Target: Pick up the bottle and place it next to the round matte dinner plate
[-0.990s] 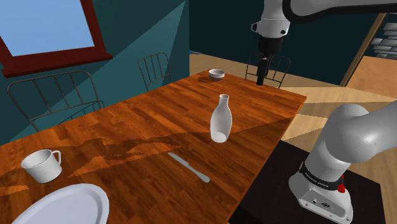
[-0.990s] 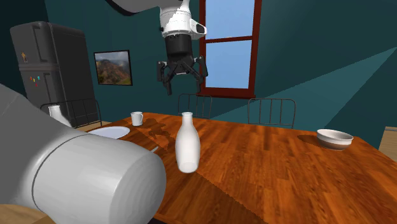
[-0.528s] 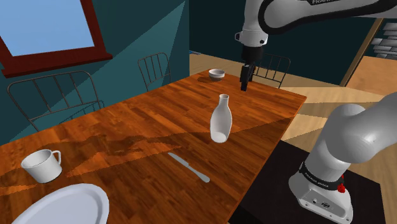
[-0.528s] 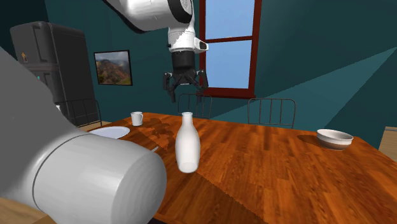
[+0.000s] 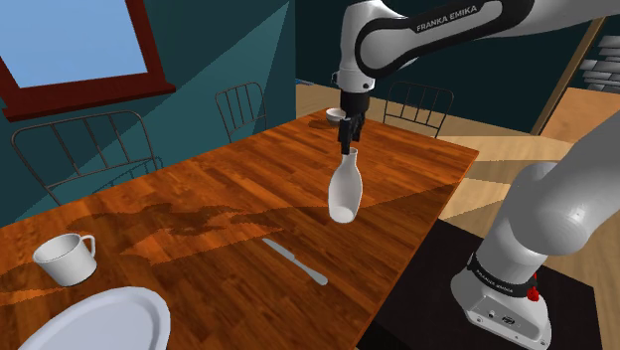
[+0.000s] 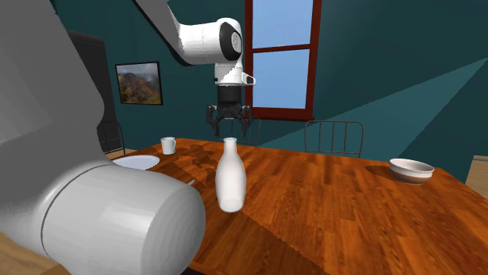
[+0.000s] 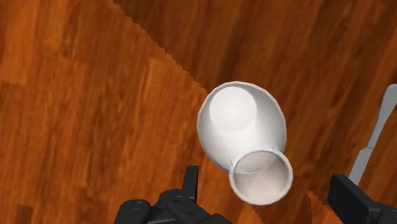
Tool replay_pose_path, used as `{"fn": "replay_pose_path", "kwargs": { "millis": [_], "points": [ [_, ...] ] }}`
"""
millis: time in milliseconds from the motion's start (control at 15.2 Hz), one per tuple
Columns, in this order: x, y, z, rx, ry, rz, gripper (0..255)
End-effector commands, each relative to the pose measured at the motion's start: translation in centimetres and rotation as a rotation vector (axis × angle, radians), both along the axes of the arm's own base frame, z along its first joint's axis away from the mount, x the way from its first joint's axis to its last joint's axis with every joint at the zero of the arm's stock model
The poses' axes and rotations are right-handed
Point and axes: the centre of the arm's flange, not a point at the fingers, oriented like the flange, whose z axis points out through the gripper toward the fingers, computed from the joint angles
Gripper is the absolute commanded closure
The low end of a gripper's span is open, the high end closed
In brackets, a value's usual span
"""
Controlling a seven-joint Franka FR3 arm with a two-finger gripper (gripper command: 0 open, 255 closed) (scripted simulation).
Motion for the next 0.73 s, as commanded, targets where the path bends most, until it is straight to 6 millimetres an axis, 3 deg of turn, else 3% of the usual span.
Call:
{"fn": "replay_pose_path", "kwargs": {
  "millis": [0,396,660],
  "points": [
    [0.5,0.2,-1.1,0.004,0.001,0.002,0],
    [0.4,0.1,-4.5,0.004,0.001,0.002,0],
    [0.4,0.1,-4.5,0.004,0.001,0.002,0]
  ]
}}
